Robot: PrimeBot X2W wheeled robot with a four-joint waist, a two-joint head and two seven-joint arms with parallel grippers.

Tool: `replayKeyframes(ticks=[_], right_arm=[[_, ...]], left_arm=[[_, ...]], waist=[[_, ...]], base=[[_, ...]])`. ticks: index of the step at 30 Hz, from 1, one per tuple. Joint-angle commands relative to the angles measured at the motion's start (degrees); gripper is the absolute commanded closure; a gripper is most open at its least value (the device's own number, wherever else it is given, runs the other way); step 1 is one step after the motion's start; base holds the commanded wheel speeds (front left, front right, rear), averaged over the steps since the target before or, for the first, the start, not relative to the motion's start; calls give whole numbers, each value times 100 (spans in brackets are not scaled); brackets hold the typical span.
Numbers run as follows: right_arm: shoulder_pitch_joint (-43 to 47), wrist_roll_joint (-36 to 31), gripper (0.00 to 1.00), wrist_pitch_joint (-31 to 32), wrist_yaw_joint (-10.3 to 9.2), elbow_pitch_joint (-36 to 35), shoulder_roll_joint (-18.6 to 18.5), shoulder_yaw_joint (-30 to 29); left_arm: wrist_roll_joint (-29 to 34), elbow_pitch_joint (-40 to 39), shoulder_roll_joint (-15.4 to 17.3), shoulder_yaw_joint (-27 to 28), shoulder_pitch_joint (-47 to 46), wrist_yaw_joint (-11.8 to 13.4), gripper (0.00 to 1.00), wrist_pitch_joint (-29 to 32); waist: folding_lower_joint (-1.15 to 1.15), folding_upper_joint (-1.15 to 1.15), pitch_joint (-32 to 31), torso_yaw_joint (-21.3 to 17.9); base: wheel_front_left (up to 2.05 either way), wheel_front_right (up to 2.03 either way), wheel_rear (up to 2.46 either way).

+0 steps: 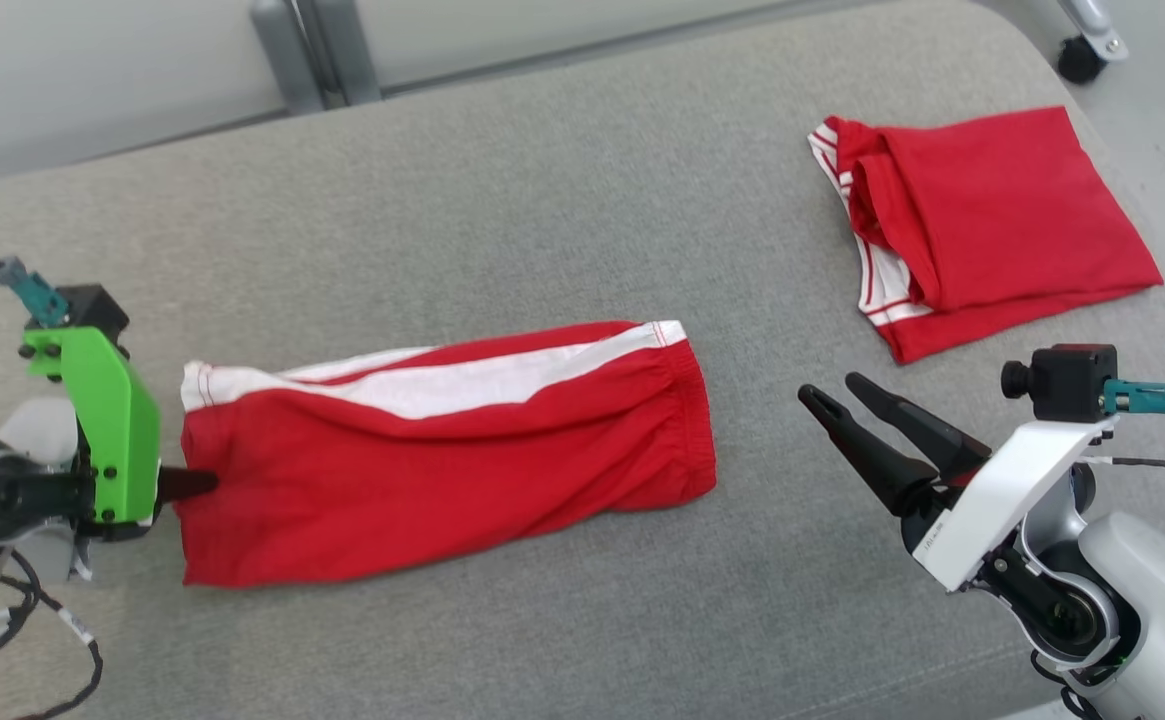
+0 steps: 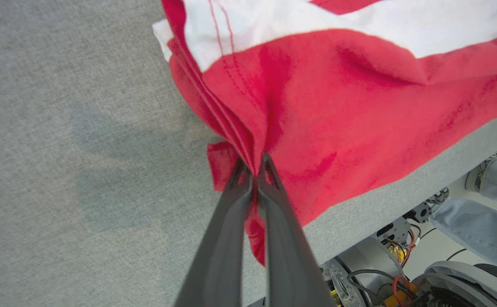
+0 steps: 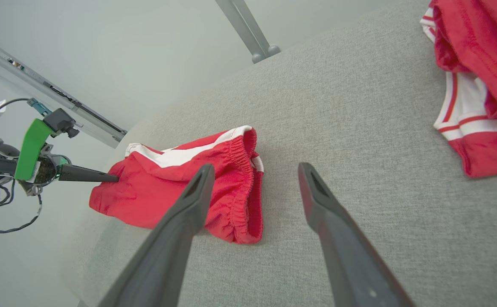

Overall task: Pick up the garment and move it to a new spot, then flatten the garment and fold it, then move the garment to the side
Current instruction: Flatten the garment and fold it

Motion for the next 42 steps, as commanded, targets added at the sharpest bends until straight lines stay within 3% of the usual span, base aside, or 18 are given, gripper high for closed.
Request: replayKeyframes(ticks=[1, 4, 5, 6, 13, 19, 24, 32, 39, 42], right_arm=[[122, -22, 0, 47, 2, -7, -18, -47], [183, -59, 0, 137, 2, -58, -1, -121], [210, -78, 0, 164, 2, -73, 15, -143], [233, -89, 0, 185, 2, -80, 31, -157], [429, -274, 0, 40, 2, -59, 144, -401], [453, -887, 0, -489, 2, 71, 365, -868], [466, -1562, 0, -962, 2, 149, 615, -1324], [756, -2401, 0, -1487, 2, 179, 1094, -2049], [1155, -2899, 0, -1593, 1, 252, 1281, -2300], [1343, -3060, 0, -1639, 1, 353, 1370, -2358]], left_arm=[[-68, -34, 80, -2, 176, 64, 100, -36], [-117, -130, 137, 11, 390, 142, 100, -156], [-81, -136, 159, 6, 454, 162, 34, -235], [-52, -131, 172, -8, 512, 181, 0, -287], [113, -163, 230, 32, 709, 123, 0, -782], [648, -517, 395, 363, 566, 148, 0, -2069], [1076, -1126, 559, 780, 849, 599, 0, -3615], [1520, -2123, 643, 1284, 1908, 1634, 0, -5884], [1980, -2299, 188, 1986, 2788, 2067, 0, -6410], [2480, -2466, -464, 2962, 3517, 2116, 0, -6398]], waist=[[0, 0, -478, 345], [0, 0, -541, 368], [0, 0, -555, 371], [0, 0, -570, 373], [0, 0, -758, 455], [0, 0, -918, 562], [0, 0, -950, 692], [0, 0, -1013, 962], [0, 0, -1141, 1129], [0, 0, -1183, 1173]], base=[[0, 0, 0], [0, 0, 0], [0, 0, 0], [0, 0, 0], [0, 0, 0], [0, 0, 0], [0, 0, 0], [0, 0, 0], [0, 0, 0], [0, 0, 0]])
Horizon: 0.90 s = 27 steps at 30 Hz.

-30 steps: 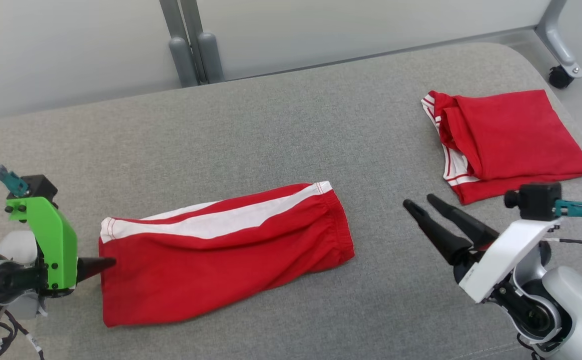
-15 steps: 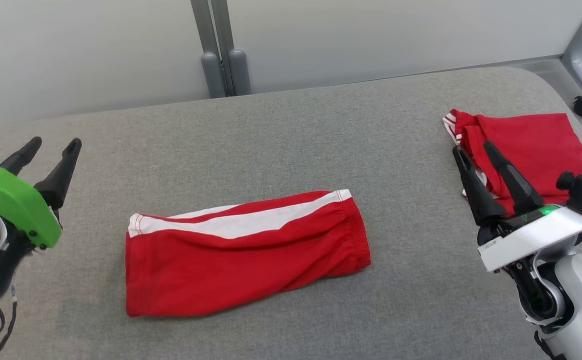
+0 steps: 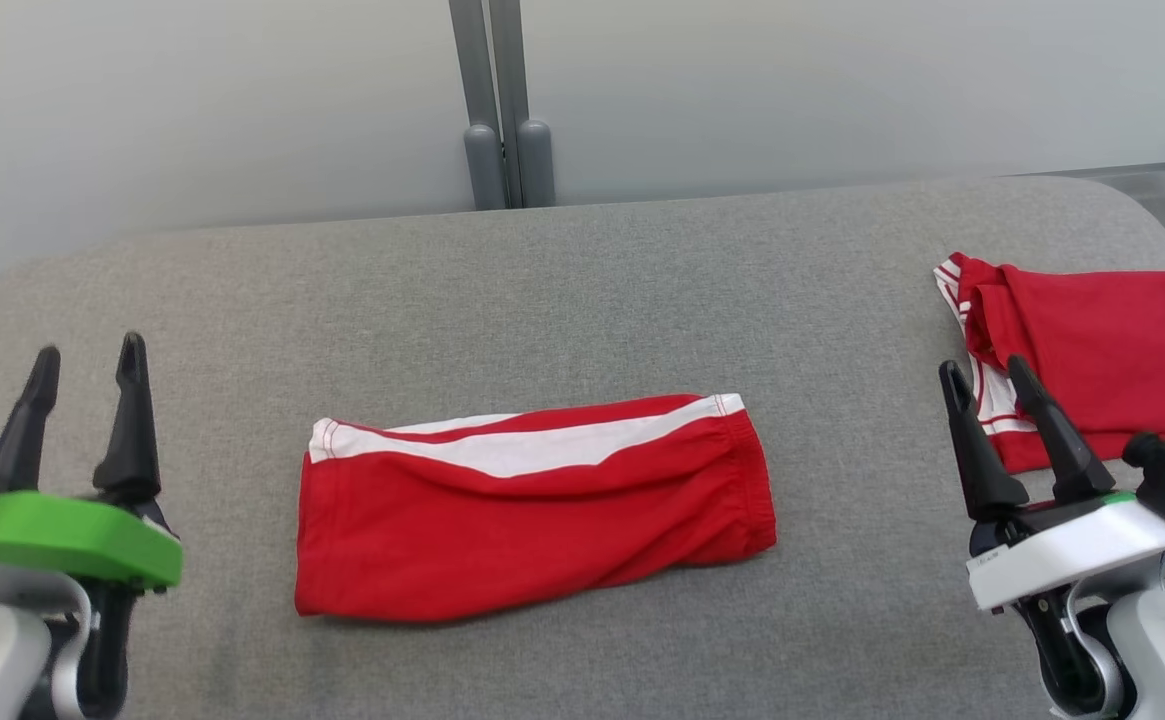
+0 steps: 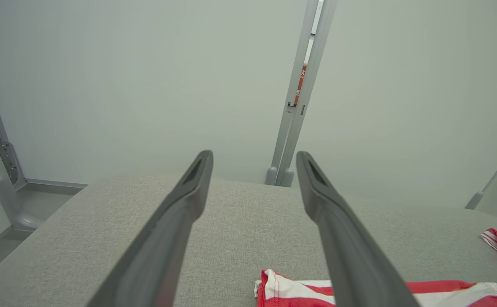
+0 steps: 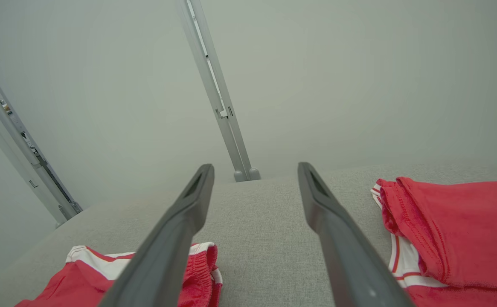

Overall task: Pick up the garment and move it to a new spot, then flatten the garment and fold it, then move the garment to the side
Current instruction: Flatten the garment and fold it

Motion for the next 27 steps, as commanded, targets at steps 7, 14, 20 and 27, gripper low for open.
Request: replayKeyframes(ticks=[7, 14, 20, 27], right_arm=[[397, -473, 0, -100, 0, 229, 297, -92], [352, -1178, 0, -113, 0, 539, 455, -16], [160, -1241, 0, 68, 0, 852, 540, 209], [-460, -1090, 0, 706, 0, 1256, 577, 607]], left_arm=[[1607, -213, -1130, 1245, 1475, -349, 0, -12], [2763, 17, -1998, 1760, 2075, -1043, 0, -12], [3115, 275, -2383, 2049, 1970, -1456, 0, -13], [3331, 471, -2682, 2172, 1756, -1792, 0, -12]], waist=[[0, 0, -96, 39], [0, 0, -84, 66], [0, 0, -61, 178], [0, 0, 115, 361]], base=[[0, 0, 0], [0, 0, 0], [0, 0, 0], [0, 0, 0]])
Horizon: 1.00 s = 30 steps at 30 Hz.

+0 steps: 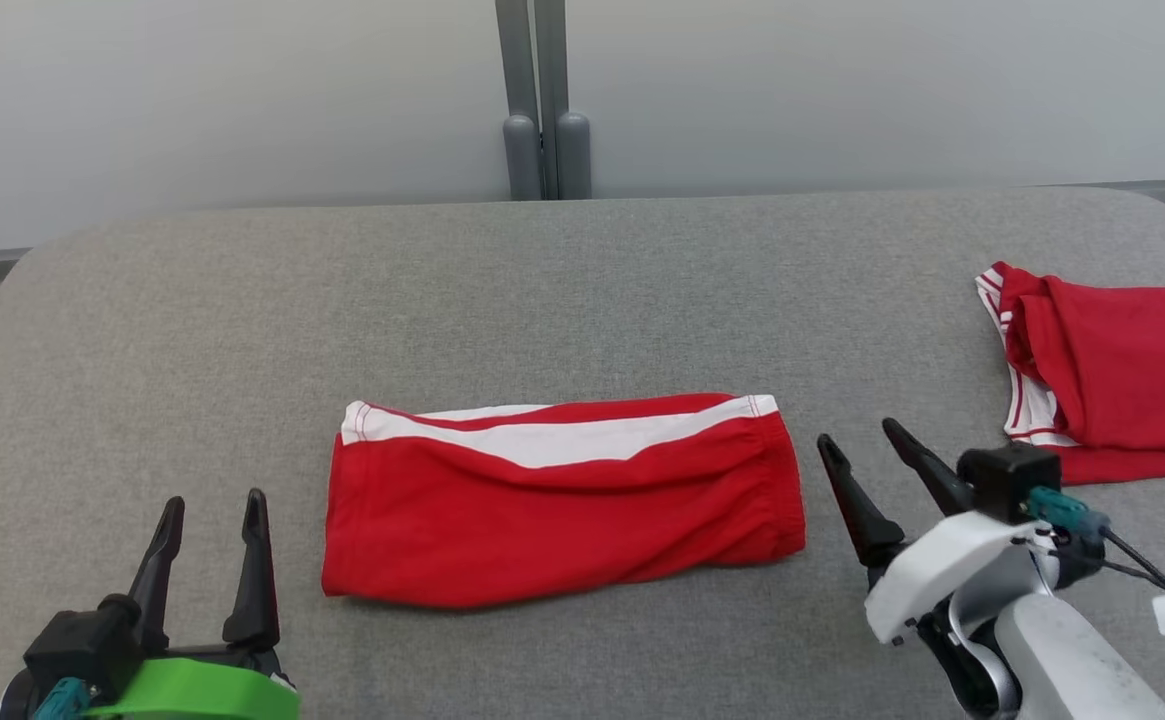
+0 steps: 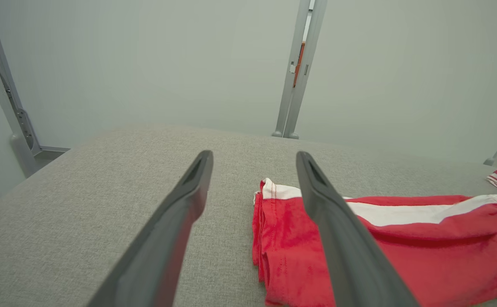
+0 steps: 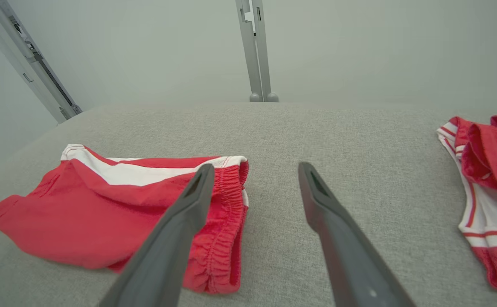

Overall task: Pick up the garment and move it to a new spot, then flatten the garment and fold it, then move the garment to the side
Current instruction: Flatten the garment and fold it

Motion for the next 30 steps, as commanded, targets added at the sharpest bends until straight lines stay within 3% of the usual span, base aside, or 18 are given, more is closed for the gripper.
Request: replayKeyframes(ticks=[1, 14, 23, 24, 25, 26, 27, 30], right_arm=[[-180, 98, 0, 149, 0, 125, 45, 79], [-1124, 814, 0, 1864, -1, 1814, 247, 152], [-1376, 1078, 0, 2321, 0, 2430, 398, 116], [-1396, 1135, 34, 2334, 0, 2453, 417, 128], [-1409, 1163, 58, 2335, 0, 2474, 425, 139], [-1421, 1204, 75, 2311, 0, 2479, 435, 166], [-1424, 1256, 100, 2252, 0, 2457, 447, 172], [-1456, 1406, 100, 2137, 0, 2336, 367, 228]], left_arm=[[52, 46, -48, 19, -164, -56, 0, -12], [345, 431, -371, 120, -507, -358, 0, -6], [456, 585, -461, 186, -601, -463, 0, -5], [468, 596, -468, 192, -606, -475, 0, -5], [468, 608, -472, 193, -615, -478, 0, -5], [480, 626, -473, 194, -623, -493, 0, -5], [488, 634, -475, 197, -627, -501, 0, -6], [515, 658, -479, 228, -633, -512, 0, -5]], waist=[[0, 0, 119, 121], [0, 0, 411, 669], [0, 0, 494, 897], [0, 0, 503, 907], [0, 0, 507, 914], [0, 0, 507, 918], [0, 0, 507, 916], [0, 0, 489, 861]], base=[[0, 0, 0], [0, 0, 0], [0, 0, 0], [0, 0, 0], [0, 0, 0], [0, 0, 0], [0, 0, 0], [0, 0, 0]])
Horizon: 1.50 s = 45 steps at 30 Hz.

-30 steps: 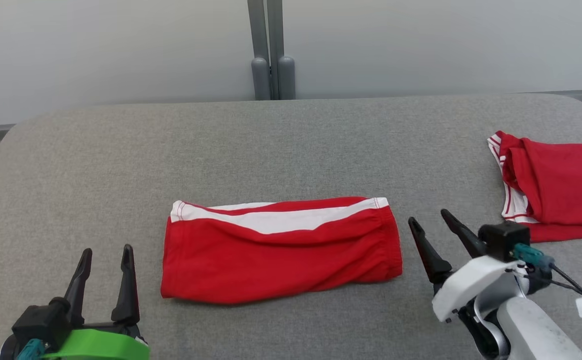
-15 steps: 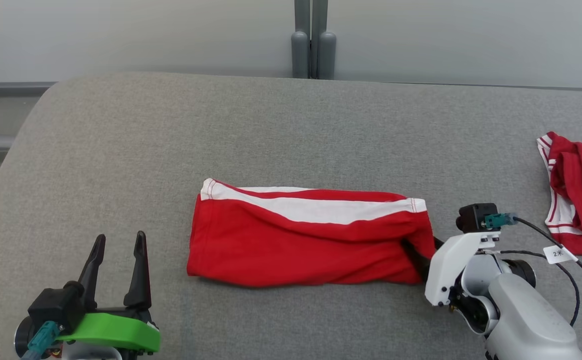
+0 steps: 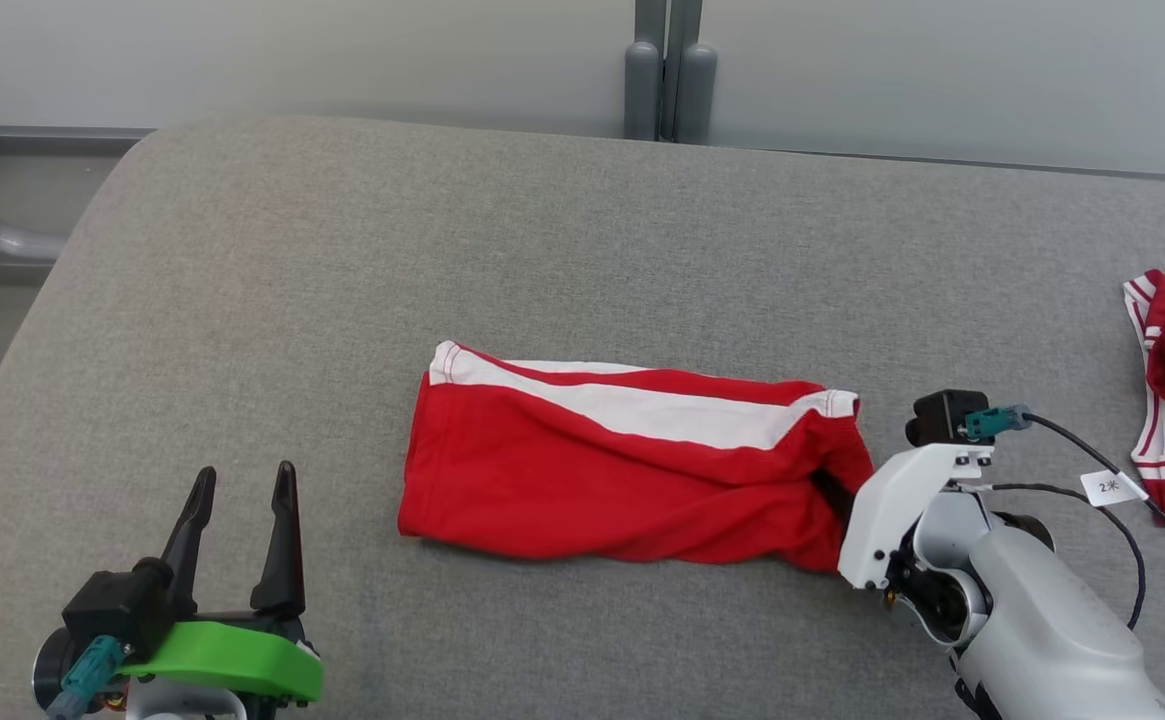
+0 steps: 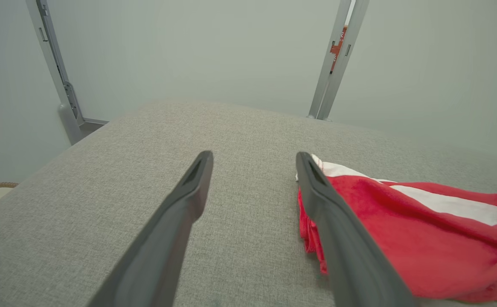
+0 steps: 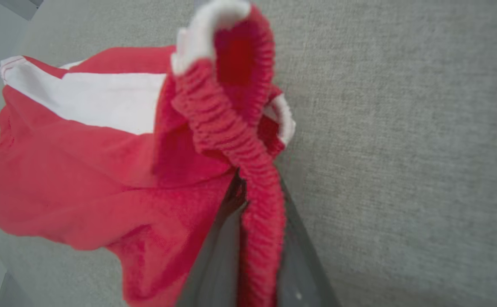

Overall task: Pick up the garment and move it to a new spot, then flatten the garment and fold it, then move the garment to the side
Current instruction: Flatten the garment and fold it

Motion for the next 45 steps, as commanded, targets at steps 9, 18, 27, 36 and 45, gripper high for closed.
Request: replayKeyframes(ticks=[9, 18, 27, 36, 45], right_arm=[[201, 1081, 100, 190, -2, -780, -616, 74], [424, 1778, 100, 757, 0, -1475, -1353, -12], [516, 3096, 100, 1200, 0, -1922, -850, -421], [248, 3647, 100, 1474, 1, -1796, -168, -545], [-118, 3526, 100, 1370, 1, -1404, 331, -500]], left_arm=[[84, 0, 46, 71, -20, -67, 0, 2], [72, 43, 61, 8, -72, -94, 0, 2], [38, 152, -11, -82, -184, -119, 0, 1], [7, 288, -150, -97, -323, -133, 0, 2], [31, 365, -304, -123, -393, -159, 0, 2]], waist=[[0, 0, -111, -531], [0, 0, -121, -975], [0, 0, -26, -925], [0, 0, 134, -399], [0, 0, 243, 92]], base=[[0, 0, 0], [0, 0, 0], [0, 0, 0], [0, 0, 0], [0, 0, 0]])
